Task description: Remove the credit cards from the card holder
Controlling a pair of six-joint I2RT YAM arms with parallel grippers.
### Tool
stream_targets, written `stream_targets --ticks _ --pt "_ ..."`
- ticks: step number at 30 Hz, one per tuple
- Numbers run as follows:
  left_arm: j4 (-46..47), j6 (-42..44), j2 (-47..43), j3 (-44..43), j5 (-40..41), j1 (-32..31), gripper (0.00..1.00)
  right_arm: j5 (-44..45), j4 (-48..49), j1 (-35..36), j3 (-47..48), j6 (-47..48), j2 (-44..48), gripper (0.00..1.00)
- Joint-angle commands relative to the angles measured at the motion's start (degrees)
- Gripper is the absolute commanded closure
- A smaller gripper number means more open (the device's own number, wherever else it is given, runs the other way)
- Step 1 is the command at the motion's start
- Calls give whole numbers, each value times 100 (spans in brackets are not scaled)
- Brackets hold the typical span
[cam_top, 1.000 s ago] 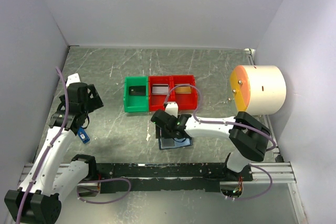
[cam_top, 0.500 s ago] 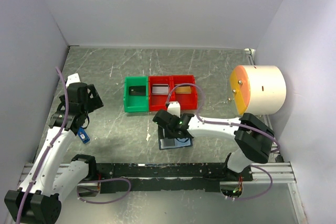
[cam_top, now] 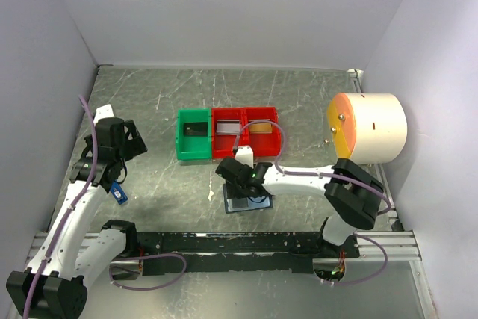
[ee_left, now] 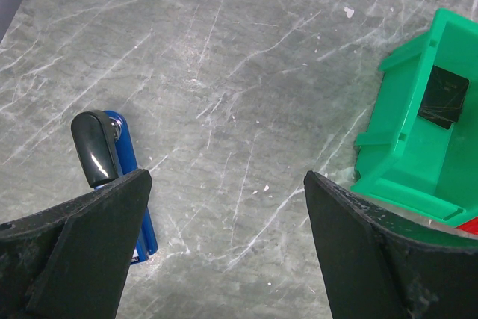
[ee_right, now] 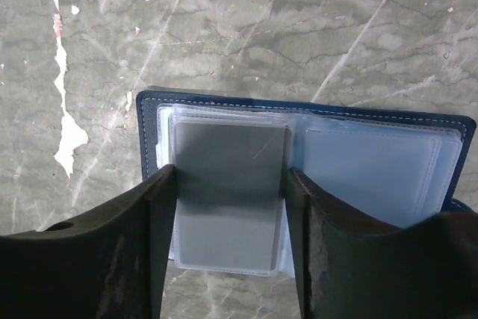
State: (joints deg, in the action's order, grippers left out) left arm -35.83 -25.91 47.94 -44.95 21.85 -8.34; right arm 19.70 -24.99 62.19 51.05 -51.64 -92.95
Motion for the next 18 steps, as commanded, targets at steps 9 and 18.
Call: stream_targets --ticks 9,18 --pt "200 133 82 -28 -468 34 5 -1415 1566 -622 -1035 149 567 53" --pt "1820 -666 -28 863 -4590 -73 15 -2212 2263 -1273 -1795 -4 921 53"
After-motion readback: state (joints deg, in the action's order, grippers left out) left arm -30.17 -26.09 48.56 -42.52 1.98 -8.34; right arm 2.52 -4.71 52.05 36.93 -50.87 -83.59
